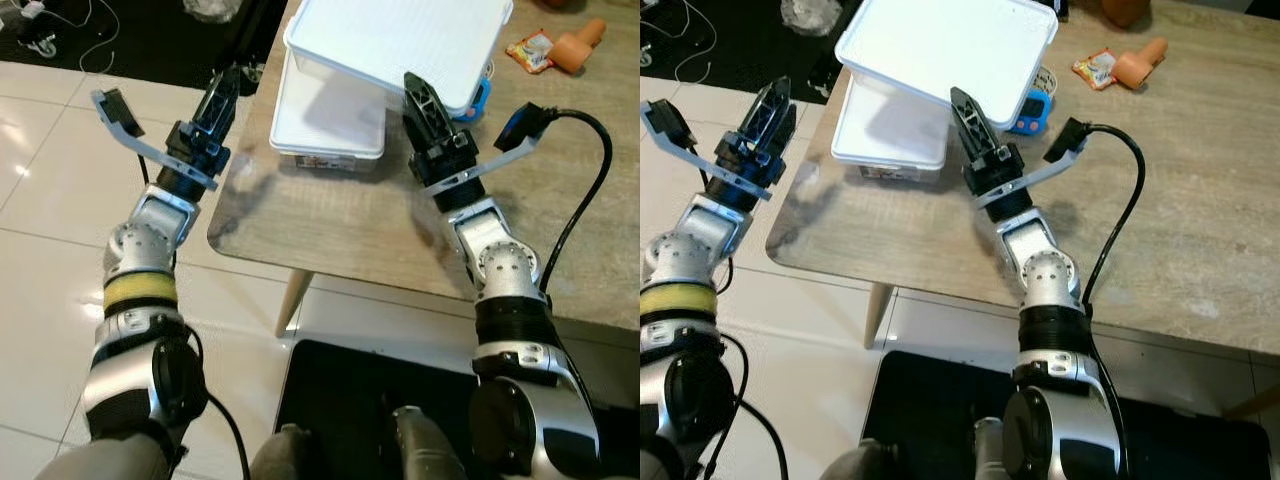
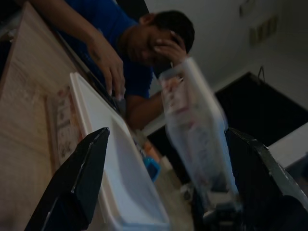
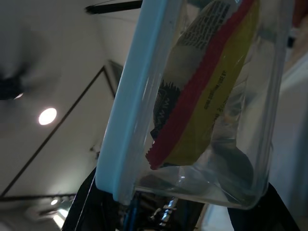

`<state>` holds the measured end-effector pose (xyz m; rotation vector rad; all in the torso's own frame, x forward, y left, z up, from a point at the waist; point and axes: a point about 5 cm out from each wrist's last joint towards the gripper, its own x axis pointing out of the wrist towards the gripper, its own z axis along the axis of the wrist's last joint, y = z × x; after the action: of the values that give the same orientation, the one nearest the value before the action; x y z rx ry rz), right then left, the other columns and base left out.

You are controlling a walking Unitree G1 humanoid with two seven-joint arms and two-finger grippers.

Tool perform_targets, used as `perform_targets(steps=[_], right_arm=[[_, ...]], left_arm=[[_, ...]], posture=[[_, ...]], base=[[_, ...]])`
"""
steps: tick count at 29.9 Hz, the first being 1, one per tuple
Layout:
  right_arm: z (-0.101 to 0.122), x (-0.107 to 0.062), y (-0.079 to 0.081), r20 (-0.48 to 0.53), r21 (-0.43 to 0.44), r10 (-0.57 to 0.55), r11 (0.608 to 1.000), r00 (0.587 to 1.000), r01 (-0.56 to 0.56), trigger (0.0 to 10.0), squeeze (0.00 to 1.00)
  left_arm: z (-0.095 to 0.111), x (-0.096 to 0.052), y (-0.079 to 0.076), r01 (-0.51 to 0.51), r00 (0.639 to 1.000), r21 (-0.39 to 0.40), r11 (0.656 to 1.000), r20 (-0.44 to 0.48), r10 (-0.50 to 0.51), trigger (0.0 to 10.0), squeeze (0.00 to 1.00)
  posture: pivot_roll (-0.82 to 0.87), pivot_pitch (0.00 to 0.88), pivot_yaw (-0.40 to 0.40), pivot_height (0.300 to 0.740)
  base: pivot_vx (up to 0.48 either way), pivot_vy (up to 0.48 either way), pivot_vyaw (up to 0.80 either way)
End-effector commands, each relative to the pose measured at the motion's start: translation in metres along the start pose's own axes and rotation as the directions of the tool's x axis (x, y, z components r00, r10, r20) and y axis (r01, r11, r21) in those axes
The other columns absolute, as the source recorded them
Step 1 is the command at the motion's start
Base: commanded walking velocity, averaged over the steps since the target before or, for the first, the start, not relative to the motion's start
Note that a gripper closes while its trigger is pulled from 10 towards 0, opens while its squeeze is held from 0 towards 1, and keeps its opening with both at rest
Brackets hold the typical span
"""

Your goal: Restocking fridge

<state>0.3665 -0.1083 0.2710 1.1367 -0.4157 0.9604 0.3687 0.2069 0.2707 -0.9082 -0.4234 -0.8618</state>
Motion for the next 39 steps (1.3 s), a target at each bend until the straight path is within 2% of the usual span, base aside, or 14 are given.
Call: perform_targets(steps=[1,8,10,12,14,19,23,25,26,28,30,34,37,39], right_arm=[[0.001,0.001,0.009,0.003,0.004,0.07,0.998,0.998,-0.07,0.0,0.0],[-0.001,-0.006,0.017,-0.019,0.012,0.121,0.993,0.992,-0.121,0.0,0.0],[0.0,-0.009,0.019,-0.027,0.013,0.135,0.991,0.99,-0.135,0.0,0.0],[0.001,-0.019,0.026,-0.056,0.012,0.178,0.984,0.982,-0.177,0.0,0.0],[0.002,-0.023,0.028,-0.071,0.009,0.193,0.981,0.979,-0.193,0.0,0.0],[0.003,-0.036,0.032,-0.128,-0.009,0.214,0.976,0.968,-0.217,0.0,0.0],[0.007,-0.045,0.034,-0.163,-0.039,0.211,0.975,0.964,-0.22,0.0,0.0],[0.014,-0.055,0.037,-0.214,-0.083,0.224,0.966,0.951,-0.246,0.0,0.0],[0.014,-0.055,0.037,-0.214,-0.083,0.224,0.966,0.951,-0.246,0.0,0.0],[0.017,-0.062,0.042,-0.276,-0.115,0.248,0.951,0.929,-0.288,0.0,0.0],[0.017,-0.063,0.043,-0.297,-0.122,0.256,0.945,0.92,-0.303,0.0,0.0],[0.016,-0.072,0.052,-0.401,-0.117,0.302,0.92,0.865,-0.375,0.0,0.0],[0.016,-0.072,0.053,-0.416,-0.119,0.302,0.917,0.858,-0.381,0.0,0.0],[0.016,-0.072,0.055,-0.449,-0.108,0.319,0.908,0.835,-0.405,0.0,0.0]], left_arm=[[-0.004,-0.004,-0.001,0.006,1.0,-0.01,1.0,-0.008,-0.006,10.0,0.0],[-0.002,-0.013,-0.007,0.002,1.0,0.022,1.0,-0.007,-0.002,10.0,0.0],[-0.003,-0.017,-0.01,0.004,1.0,0.039,0.999,-0.021,-0.003,10.0,0.0],[-0.013,-0.029,-0.016,0.001,0.996,0.096,0.995,-0.088,0.007,10.0,0.0],[-0.016,-0.033,-0.016,-0.01,0.995,0.105,0.994,-0.095,0.021,10.0,0.0],[-0.016,-0.041,-0.014,-0.06,0.996,0.098,0.993,-0.054,0.066,10.0,0.0],[-0.008,-0.044,-0.017,-0.058,0.998,0.048,0.997,0.004,0.058,10.0,0.0],[0.001,-0.048,-0.025,0.01,0.999,-0.044,0.999,0.045,-0.008,10.0,0.0],[0.001,-0.048,-0.025,0.01,0.999,-0.044,0.999,0.045,-0.008,10.0,0.0],[0.003,-0.052,-0.035,0.097,0.995,-0.133,0.986,0.038,-0.092,10.0,0.0],[0.002,-0.053,-0.038,0.118,0.993,-0.152,0.981,0.028,-0.115,10.0,0.0],[-0.015,-0.062,-0.062,0.234,0.95,-0.197,0.952,-0.164,-0.267,10.0,0.0],[-0.018,-0.064,-0.065,0.24,0.936,-0.214,0.947,-0.207,-0.284,10.0,0.0],[-0.021,-0.067,-0.066,0.227,0.918,-0.239,0.944,-0.272,-0.29,10.0,0.0]], posture=[[-0.03,0.272,-0.005,0.74],[-0.02,0.251,-0.004,0.74],[-0.02,0.24,-0.002,0.74],[-0.02,0.227,0.002,0.74],[-0.02,0.223,0.002,0.74],[-0.03,0.214,0.004,0.74],[-0.03,0.205,0.003,0.74],[-0.03,0.198,0.005,0.74],[-0.03,0.198,0.005,0.74],[-0.03,0.193,0.005,0.74],[-0.03,0.193,0.005,0.74],[-0.03,0.189,0.005,0.74],[-0.02,0.185,0.005,0.74],[-0.02,0.181,0.01,0.74]], base=[[0.0,0.0,0.0],[0.0,0.0,0.0],[0.0,0.0,0.0],[0.0,0.0,0.0],[0.0,0.0,0.0],[0.0,0.0,0.0],[0.0,0.0,0.0],[0.0,0.0,0.0],[0.0,0.0,0.0],[0.0,0.0,0.0],[0.0,0.0,0.0],[0.0,0.0,0.0],[0.0,0.0,0.0],[0.0,0.0,0.0]])
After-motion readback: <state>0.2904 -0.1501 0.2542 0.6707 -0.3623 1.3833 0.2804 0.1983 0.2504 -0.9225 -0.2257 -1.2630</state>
